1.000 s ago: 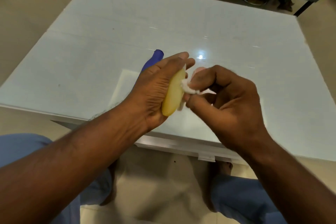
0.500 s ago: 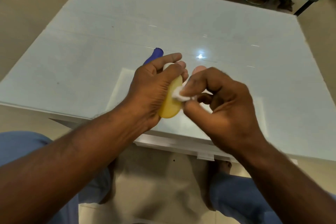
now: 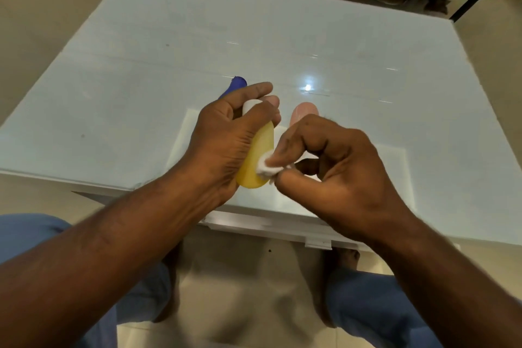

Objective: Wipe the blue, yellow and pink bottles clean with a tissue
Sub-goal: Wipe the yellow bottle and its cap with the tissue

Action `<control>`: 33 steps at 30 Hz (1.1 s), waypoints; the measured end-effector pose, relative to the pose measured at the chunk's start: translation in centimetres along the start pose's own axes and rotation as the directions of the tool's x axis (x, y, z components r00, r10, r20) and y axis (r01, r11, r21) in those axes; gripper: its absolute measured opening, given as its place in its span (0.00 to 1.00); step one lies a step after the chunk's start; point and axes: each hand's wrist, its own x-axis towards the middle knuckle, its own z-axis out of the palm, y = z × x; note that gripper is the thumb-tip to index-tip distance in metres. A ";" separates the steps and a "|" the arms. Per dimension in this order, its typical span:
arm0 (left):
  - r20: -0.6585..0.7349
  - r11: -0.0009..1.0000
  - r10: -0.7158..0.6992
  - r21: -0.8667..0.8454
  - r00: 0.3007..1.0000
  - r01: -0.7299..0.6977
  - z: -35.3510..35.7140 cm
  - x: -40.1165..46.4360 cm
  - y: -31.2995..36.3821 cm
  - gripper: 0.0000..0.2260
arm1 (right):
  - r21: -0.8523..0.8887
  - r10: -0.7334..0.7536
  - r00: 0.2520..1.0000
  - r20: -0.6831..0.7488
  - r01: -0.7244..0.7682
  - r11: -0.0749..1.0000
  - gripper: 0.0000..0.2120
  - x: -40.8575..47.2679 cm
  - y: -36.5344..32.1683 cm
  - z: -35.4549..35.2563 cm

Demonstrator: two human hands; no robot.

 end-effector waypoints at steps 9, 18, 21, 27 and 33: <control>0.257 0.862 -0.232 -0.393 0.938 0.320 0.9 -0.3 1.8 0.26 | 0.158 0.135 0.973 -0.188 -0.106 0.982 0.03 0.8 0.1 0.2; 0.215 0.918 -0.197 -0.301 0.956 0.257 1.4 -2.3 1.0 0.18 | -0.119 -0.122 0.951 -0.286 0.091 0.989 0.08 0.9 0.4 0.2; 0.218 0.879 -0.215 -0.381 0.952 0.286 0.7 -1.3 1.6 0.19 | -0.218 -0.238 0.969 -0.072 0.217 0.951 0.06 0.2 0.2 1.0; 0.266 0.875 -0.236 -0.361 0.935 0.324 0.8 -1.8 1.3 0.22 | -0.265 -0.252 0.960 -0.126 0.212 0.941 0.05 0.4 0.0 0.7; 0.253 0.867 -0.270 -0.357 0.929 0.349 1.1 -1.8 1.5 0.14 | -0.225 -0.193 0.966 -0.172 0.153 0.962 0.07 0.7 0.2 0.3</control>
